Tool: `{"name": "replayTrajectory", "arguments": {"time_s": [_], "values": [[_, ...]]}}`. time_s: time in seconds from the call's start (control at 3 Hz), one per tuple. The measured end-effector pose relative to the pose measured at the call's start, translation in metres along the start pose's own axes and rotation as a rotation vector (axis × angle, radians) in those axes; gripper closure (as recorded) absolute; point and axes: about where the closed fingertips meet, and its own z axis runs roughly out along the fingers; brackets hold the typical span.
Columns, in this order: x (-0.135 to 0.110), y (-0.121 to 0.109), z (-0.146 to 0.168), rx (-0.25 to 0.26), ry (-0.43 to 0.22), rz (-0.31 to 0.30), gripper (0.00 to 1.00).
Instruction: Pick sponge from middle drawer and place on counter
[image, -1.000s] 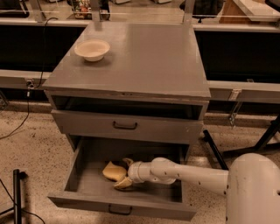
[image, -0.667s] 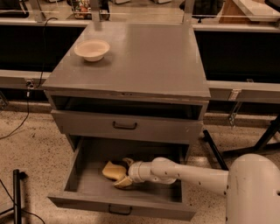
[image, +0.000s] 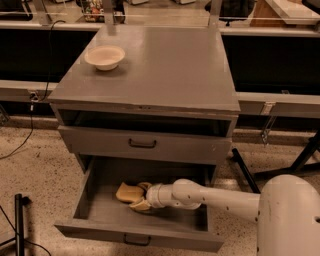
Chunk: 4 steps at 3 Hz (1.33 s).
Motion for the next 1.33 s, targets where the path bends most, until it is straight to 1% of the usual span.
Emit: {"name": "replayTrajectory", "arguments": {"time_s": [0.33,0.67,1.0,1.33], "values": [[-0.002,0.000,-0.001,0.000,0.000,0.000,0.91],[-0.002,0.000,-0.001,0.000,0.000,0.000,1.00],[-0.028,0.008,-0.014,-0.027,-0.072,-0.059,1.00],[-0.088,0.026,-0.056,-0.090,-0.232,-0.207,1.00]]}}
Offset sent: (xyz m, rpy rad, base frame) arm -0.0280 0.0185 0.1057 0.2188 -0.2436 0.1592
